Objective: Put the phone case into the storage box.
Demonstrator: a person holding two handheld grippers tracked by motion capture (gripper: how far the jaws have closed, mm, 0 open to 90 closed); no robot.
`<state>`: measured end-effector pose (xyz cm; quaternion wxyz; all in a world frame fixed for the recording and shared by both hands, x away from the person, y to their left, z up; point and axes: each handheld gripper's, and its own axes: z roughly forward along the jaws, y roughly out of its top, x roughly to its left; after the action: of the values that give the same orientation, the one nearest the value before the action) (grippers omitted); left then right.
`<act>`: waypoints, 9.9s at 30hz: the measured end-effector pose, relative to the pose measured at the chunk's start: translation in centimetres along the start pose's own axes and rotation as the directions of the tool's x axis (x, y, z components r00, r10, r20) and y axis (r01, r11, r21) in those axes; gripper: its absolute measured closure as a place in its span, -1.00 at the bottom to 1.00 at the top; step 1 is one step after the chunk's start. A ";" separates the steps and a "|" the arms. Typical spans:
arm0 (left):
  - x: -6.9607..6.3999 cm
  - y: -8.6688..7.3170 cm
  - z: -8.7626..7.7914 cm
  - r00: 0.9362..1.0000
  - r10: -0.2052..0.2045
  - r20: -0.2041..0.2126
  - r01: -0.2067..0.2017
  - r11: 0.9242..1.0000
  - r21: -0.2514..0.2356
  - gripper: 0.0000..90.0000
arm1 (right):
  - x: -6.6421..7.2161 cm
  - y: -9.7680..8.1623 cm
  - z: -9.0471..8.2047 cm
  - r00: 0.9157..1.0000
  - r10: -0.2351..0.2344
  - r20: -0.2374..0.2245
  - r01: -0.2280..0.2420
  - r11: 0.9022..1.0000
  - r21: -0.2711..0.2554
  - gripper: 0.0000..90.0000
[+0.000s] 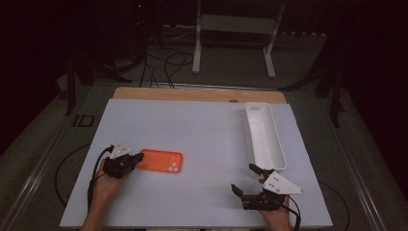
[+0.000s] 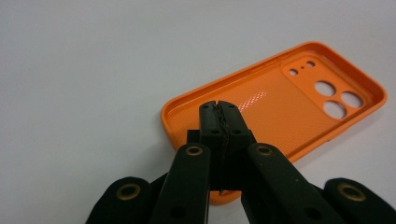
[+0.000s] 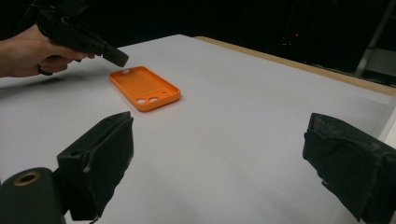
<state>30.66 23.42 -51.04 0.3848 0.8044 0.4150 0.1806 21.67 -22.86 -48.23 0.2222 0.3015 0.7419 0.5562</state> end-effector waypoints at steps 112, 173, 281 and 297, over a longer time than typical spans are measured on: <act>-3.1 -1.2 -8.7 0.999 -0.019 -0.050 0.004 0.960 -0.282 -1.00 | -0.8 -0.1 -0.7 1.000 -0.003 0.029 0.003 1.000 -0.017 -0.81; -4.8 2.9 -1.5 0.994 0.104 0.035 -0.110 0.963 0.246 -1.00 | -2.0 0.1 -2.0 0.995 0.015 0.094 -0.012 0.999 -0.035 -0.81; -6.1 2.6 0.1 0.995 0.099 0.032 -0.104 0.957 0.272 -0.63 | -1.8 0.2 -1.8 0.995 0.012 0.103 -0.009 1.000 -0.030 -0.81; -6.9 3.9 -0.2 0.993 0.114 -0.001 -0.112 0.974 0.197 -0.63 | -1.8 0.5 -1.5 0.996 0.029 0.082 -0.027 0.999 -0.023 -0.81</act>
<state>28.52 16.59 -47.74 0.2901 0.8596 0.3869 0.1653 22.08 -25.02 -47.36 0.2481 0.3320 0.7217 0.5544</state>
